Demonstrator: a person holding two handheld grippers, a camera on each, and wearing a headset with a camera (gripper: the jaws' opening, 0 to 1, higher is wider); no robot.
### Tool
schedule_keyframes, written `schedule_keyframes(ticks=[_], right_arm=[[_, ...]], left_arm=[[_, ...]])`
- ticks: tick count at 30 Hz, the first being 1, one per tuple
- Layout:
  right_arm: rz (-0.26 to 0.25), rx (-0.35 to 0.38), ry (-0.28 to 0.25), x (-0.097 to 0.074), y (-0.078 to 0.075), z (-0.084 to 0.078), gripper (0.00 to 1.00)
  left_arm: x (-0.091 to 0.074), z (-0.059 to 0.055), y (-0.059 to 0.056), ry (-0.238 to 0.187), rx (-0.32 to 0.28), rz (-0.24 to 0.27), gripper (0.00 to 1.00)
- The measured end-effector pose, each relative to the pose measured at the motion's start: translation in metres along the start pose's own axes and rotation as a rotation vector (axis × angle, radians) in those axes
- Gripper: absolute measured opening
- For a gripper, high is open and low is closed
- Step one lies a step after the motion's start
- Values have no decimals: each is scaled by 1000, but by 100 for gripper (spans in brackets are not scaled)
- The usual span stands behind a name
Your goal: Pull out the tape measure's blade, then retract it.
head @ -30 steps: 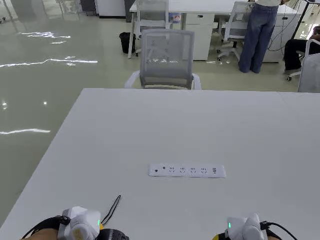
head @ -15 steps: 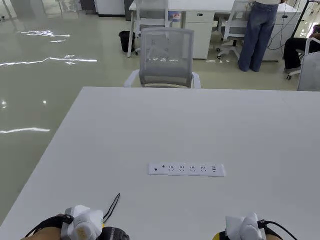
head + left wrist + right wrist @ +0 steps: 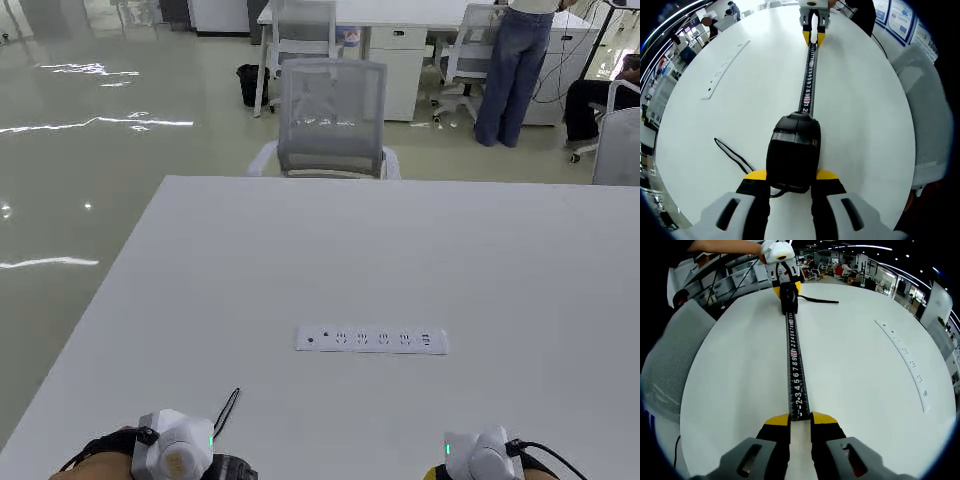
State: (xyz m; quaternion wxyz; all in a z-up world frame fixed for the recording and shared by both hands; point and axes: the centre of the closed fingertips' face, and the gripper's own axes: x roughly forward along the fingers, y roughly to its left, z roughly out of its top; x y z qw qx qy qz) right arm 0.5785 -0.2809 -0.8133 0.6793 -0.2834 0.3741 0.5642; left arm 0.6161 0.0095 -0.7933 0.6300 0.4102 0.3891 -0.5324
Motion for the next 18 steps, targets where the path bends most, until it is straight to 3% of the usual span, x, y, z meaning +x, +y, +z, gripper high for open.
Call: schedule_keyframes(ticks=[1, 2, 8, 15, 18], right_arm=[[-19, -1, 30, 0, -3, -5, 15], [-22, 20, -7, 0, -4, 2, 16], [-32, 57, 5, 0, -3, -1, 29], [-52, 47, 24, 0, -4, 1, 36], [-51, 59, 25, -4, 0, 1, 38]], left_arm=[[0, 0, 0, 1, -1, 1, 27], [0, 0, 0, 0, -1, 1, 27], [1, -1, 0, 1, -4, 1, 27], [4, -2, 0, 15, -4, -5, 30], [1, 5, -3, -31, 2, -13, 38]])
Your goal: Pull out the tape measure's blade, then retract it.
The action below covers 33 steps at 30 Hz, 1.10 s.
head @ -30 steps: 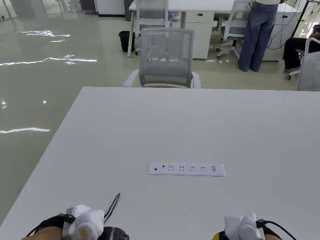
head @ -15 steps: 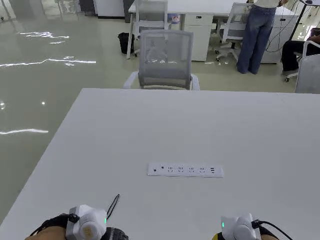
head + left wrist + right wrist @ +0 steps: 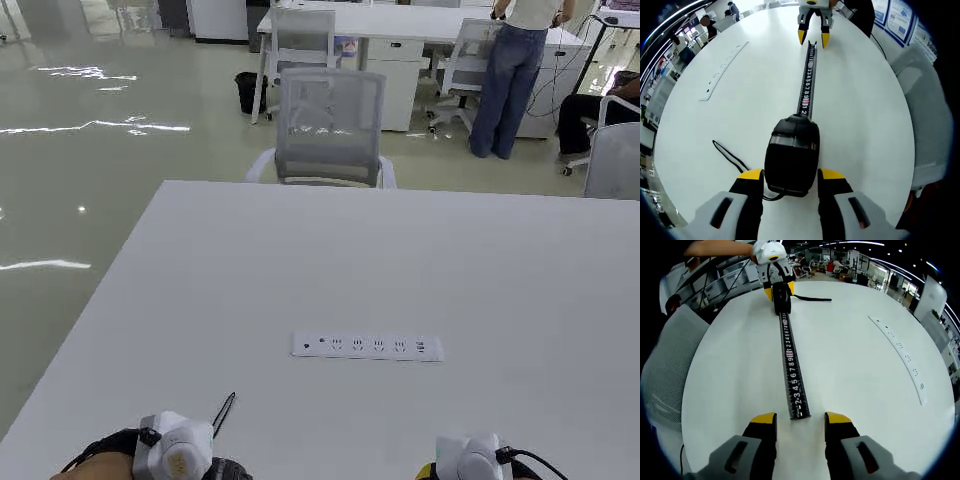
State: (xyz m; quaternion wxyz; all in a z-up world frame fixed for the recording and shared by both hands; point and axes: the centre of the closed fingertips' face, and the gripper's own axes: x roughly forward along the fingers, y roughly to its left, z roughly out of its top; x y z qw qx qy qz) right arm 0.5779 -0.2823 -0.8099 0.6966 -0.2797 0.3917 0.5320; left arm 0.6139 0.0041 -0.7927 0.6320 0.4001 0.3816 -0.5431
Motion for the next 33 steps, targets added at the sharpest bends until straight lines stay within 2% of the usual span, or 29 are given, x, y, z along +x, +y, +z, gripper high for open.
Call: schedule_keyframes(ticks=[2, 6, 10, 13, 19, 21, 23, 27, 28, 30, 33], right_arm=[[-4, 5, 2, -2, 0, -3, 39], [-18, 20, 9, -9, 4, -6, 41], [-42, 39, 9, -15, 11, -4, 43], [-50, 44, 15, -17, 16, -5, 46], [-80, 73, 18, -25, 27, -4, 51], [-98, 91, 20, -29, 30, -5, 53], [-113, 109, 3, -33, 34, -3, 55], [-152, 137, -14, -42, 39, -2, 60], [-169, 151, -33, -46, 40, 0, 61], [-186, 172, -47, -52, 44, 2, 63], [-242, 180, -77, -60, 45, 5, 67]], left_arm=[[-5, 1, 3, -8, -23, 12, 45], [-12, -3, 1, -19, -35, 22, 47], [-19, -7, -11, -35, -74, 18, 50], [-23, -9, -17, -53, -114, 26, 55], [-35, -13, -28, -65, -143, 44, 60], [-40, -14, -30, -76, -170, 59, 60], [-44, -16, -33, -95, -210, 75, 61], [-50, -20, -41, -110, -242, 97, 64], [-51, -21, -42, -119, -258, 113, 65], [-56, -19, -45, -141, -292, 135, 67], [-62, -16, -51, -169, -338, 161, 69]])
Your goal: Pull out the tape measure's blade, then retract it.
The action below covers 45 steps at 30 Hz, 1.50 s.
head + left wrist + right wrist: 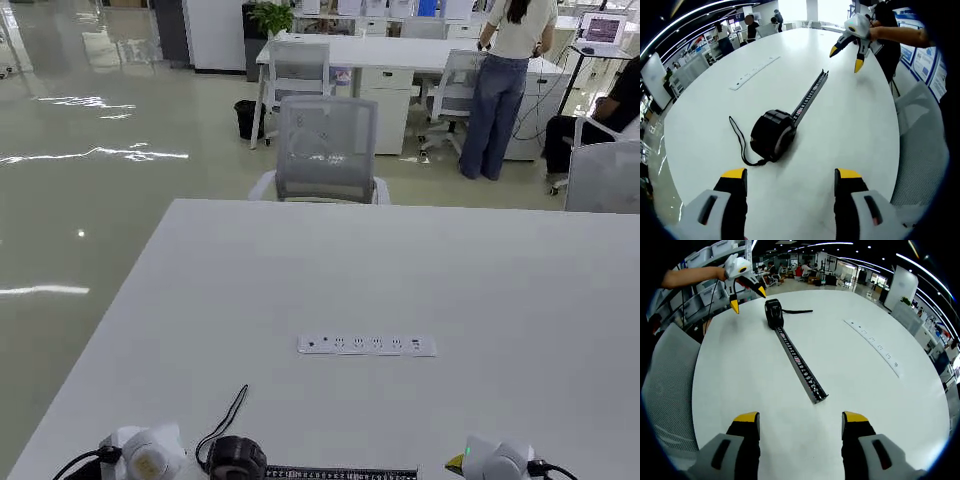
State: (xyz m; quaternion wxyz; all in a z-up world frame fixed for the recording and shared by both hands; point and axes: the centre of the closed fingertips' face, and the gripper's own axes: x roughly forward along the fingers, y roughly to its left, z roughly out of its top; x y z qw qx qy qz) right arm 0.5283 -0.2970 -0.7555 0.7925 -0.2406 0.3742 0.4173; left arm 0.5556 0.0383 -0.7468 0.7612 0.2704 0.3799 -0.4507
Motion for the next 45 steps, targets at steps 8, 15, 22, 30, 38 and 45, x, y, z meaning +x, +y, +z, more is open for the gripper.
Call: schedule_keyframes(ticks=[8, 15, 22, 30, 38, 45], right_arm=[[-61, 47, -63, -21, 17, 5, 75], [-124, 110, -116, -36, 27, 5, 81], [-210, 172, -162, -50, 33, 6, 87], [-234, 209, -196, -56, 45, 13, 91], [-265, 222, -209, -60, 58, 18, 93], [-302, 267, -232, -61, 61, 21, 94]], left_arm=[[-14, 11, -21, -106, -49, 42, 70], [-28, 18, -33, -164, -109, 106, 75], [-46, 29, -39, -242, -153, 208, 83], [-59, 32, -50, -276, -201, 262, 89], [-64, 32, -64, -321, -265, 288, 96], [-63, 28, -68, -327, -303, 328, 99]])
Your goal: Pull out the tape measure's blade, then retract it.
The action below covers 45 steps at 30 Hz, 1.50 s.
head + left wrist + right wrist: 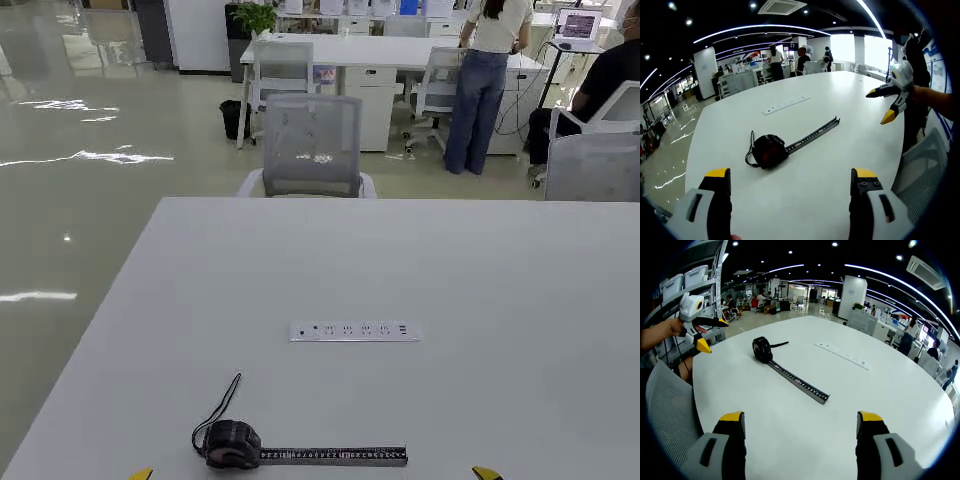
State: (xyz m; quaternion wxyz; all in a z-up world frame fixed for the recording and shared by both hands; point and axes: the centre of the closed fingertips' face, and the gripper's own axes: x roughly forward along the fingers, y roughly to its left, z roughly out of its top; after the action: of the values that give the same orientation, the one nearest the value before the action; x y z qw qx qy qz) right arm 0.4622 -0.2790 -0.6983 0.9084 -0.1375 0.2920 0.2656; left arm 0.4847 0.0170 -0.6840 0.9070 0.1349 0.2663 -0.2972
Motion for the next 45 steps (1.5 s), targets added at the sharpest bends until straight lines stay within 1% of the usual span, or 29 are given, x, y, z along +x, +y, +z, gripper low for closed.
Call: schedule_keyframes(ticks=[3, 5, 7, 10, 13, 17, 21, 24, 27, 30, 34, 36, 37, 39, 42, 45], right_arm=[[0, 15, -15, 0, 3, 3, 94], [0, 17, -15, 1, 5, 4, 94], [3, 7, -9, 2, 8, 3, 94], [0, -2, -10, 2, 11, 5, 95], [-5, 2, -17, 1, 11, 8, 95], [-9, 11, -30, 0, 12, 13, 95], [-14, 19, -33, 1, 14, 13, 95], [-14, 15, -25, 2, 17, 11, 95], [-10, 15, -21, 2, 19, 11, 95], [-12, 7, -18, 3, 20, 10, 95], [-18, 6, -31, 3, 21, 13, 95], [-7, 22, -46, 4, 24, 15, 95], [-2, 25, -51, 4, 25, 15, 95], [-17, 31, -68, 3, 24, 19, 95], [-14, 49, -86, 3, 24, 21, 94], [-16, 58, -83, 5, 21, 19, 94]], left_arm=[[-1, 2, -4, -15, -20, -2, 99], [-1, 1, -6, -14, -24, 1, 99], [-1, 3, -8, -11, -27, 6, 99], [-1, 5, -10, -23, -35, 17, 99], [-2, 8, -9, -32, -44, 36, 99], [-2, 9, -7, -46, -79, 57, 99], [-2, 9, -8, -48, -87, 62, 99], [-2, 7, -7, -45, -95, 72, 99], [-1, 8, -5, -55, -123, 89, 99], [0, 9, -3, -66, -140, 114, 99], [5, 9, -3, -73, -166, 140, 97], [8, 9, -3, -72, -174, 152, 96], [9, 9, -1, -69, -182, 168, 95], [12, 10, 0, -68, -197, 178, 93], [18, 10, 1, -63, -202, 194, 95], [23, 11, 2, -65, -208, 199, 95]])
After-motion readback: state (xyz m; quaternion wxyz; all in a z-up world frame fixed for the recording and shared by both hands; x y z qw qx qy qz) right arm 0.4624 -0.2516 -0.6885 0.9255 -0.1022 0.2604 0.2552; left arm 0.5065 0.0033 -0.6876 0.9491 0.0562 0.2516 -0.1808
